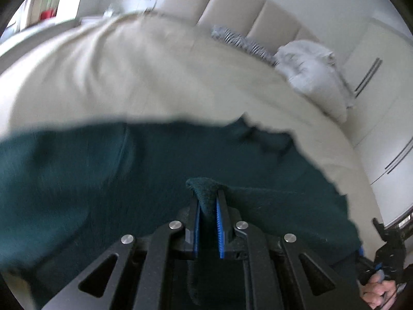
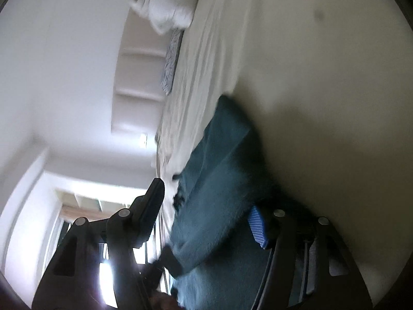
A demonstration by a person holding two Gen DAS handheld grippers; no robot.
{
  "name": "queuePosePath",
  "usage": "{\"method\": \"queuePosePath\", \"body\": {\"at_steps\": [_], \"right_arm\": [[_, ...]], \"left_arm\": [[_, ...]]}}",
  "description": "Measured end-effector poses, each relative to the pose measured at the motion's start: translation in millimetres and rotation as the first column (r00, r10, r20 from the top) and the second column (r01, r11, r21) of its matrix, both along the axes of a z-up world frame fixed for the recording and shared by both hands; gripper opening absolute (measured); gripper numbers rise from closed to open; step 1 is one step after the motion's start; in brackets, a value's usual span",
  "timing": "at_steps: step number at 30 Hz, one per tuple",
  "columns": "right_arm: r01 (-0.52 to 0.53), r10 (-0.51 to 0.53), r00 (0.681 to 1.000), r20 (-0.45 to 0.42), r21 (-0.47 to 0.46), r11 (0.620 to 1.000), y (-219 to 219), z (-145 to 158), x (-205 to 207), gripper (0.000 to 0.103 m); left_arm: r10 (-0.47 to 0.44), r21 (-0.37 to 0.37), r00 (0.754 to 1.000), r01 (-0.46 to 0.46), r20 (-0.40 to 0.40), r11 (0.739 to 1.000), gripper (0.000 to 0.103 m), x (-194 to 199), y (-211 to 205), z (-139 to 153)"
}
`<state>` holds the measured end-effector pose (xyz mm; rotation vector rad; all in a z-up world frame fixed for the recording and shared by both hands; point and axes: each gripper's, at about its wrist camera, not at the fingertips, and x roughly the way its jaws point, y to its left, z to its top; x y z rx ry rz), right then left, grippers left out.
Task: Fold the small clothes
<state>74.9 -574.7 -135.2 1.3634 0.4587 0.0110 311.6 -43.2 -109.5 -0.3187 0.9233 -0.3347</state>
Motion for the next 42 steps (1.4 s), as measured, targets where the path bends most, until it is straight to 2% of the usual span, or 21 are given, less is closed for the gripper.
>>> {"method": "queuePosePath", "body": {"at_steps": [3,11,14,16,17,19,22,24,25,26,28,29,30,31,33,34,35,37,39,40,42], "right_arm": [[-0.008,0.008,1.000,0.003,-0.010,1.000,-1.6,-7.1,-7.0,0.040],[-0.045,0.046,0.998,-0.043,0.028,0.999,-6.8,-6.3,-26.5,0.042],[-0.052,0.051,0.993,-0.106,-0.007,0.999,-4.2,12.3,-49.8,0.046],[-0.041,0.034,0.995,-0.091,-0.068,0.997,-5.9,33.1,-62.6,0.047],[-0.033,0.024,0.996,-0.082,-0.106,0.994,-7.7,43.9,-63.0,0.052],[-0.037,0.026,0.997,-0.071,-0.159,0.986,-9.9,57.3,-52.6,0.056],[-0.112,0.106,0.993,-0.050,-0.154,0.982,-5.9,65.5,-9.8,0.057],[-0.180,0.180,0.983,-0.014,-0.154,0.971,1.5,65.4,26.0,0.057],[-0.205,0.206,0.979,-0.016,-0.167,0.964,3.8,63.3,39.7,0.057],[-0.224,0.221,0.974,-0.040,-0.183,0.957,4.6,57.1,53.2,0.057],[-0.249,0.231,0.965,-0.125,-0.152,0.956,5.8,27.3,66.8,0.058],[-0.258,0.236,0.958,-0.163,-0.125,0.958,6.0,11.8,69.4,0.047],[-0.253,0.225,0.958,-0.176,-0.153,0.955,7.0,4.0,65.0,0.025],[-0.250,0.220,0.960,-0.171,-0.180,0.951,8.2,5.5,59.4,0.024],[-0.227,0.196,0.965,-0.173,-0.185,0.956,11.3,14.4,43.8,0.032],[-0.200,0.174,0.973,-0.151,-0.179,0.963,11.3,17.4,35.8,0.037],[-0.172,0.151,0.981,-0.125,-0.173,0.970,10.8,17.9,30.6,0.050],[-0.160,0.140,0.983,-0.121,-0.182,0.970,14.7,12.3,30.8,0.051],[-0.246,0.184,0.958,-0.221,-0.300,0.922,28.1,21.4,39.5,0.048],[-0.252,0.159,0.950,-0.268,-0.359,0.899,36.5,33.2,37.7,0.048],[-0.208,0.124,0.970,-0.208,-0.448,0.870,54.6,64.8,23.8,0.053]], "left_arm": [[0.008,-0.024,1.000,-0.008,0.005,1.000,0.012,-3.5,3.2,2.9],[0.025,-0.046,0.999,-0.027,-0.034,0.999,0.014,-11.4,14.2,6.7],[0.085,-0.037,0.996,-0.086,-0.034,0.996,0.017,-17.3,26.2,14.5],[0.126,-0.020,0.992,-0.125,0.019,0.992,0.017,-26.3,30.8,28.3],[0.124,-0.006,0.991,-0.124,0.047,0.992,0.017,-30.3,28.1,36.2],[0.084,-0.009,0.993,-0.083,0.080,0.997,0.020,-35.0,16.1,47.3],[-0.025,-0.007,0.995,0.026,0.097,1.000,0.031,-37.0,-12.4,48.2],[-0.054,0.055,0.996,0.049,0.076,0.997,0.035,-34.6,-26.6,33.2],[-0.070,0.090,0.997,0.067,0.022,0.994,0.040,-29.3,-33.3,15.3],[-0.081,0.096,0.997,0.081,-0.010,0.992,0.039,-25.9,-34.8,2.7],[-0.081,0.086,0.996,0.077,0.039,0.993,0.040,-30.1,-32.1,-0.3],[-0.081,0.088,0.996,0.078,0.032,0.993,0.040,-29.6,-32.3,1.3],[-0.084,0.084,0.996,0.081,0.026,0.993,0.040,-28.7,-31.6,3.3],[-0.084,0.069,0.996,0.082,0.020,0.994,0.041,-28.8,-29.7,5.2],[-0.069,0.003,0.997,0.069,0.019,0.998,0.043,-34.0,-15.3,14.2],[-0.051,-0.021,0.998,0.051,0.025,0.998,0.050,-38.0,-6.3,18.0],[-0.023,-0.042,0.999,0.024,0.022,0.999,0.058,-42.0,4.9,21.6],[0.018,-0.117,1.000,-0.018,-0.002,0.993,0.059,-52.4,31.9,26.1],[0.063,-0.192,0.998,-0.062,-0.003,0.979,0.061,-68.6,70.3,35.7],[0.098,-0.216,0.995,-0.095,0.003,0.972,0.063,-78.2,91.2,40.7],[0.207,-0.279,0.978,-0.194,0.017,0.940,0.069,-101.9,147.8,49.5]]}}
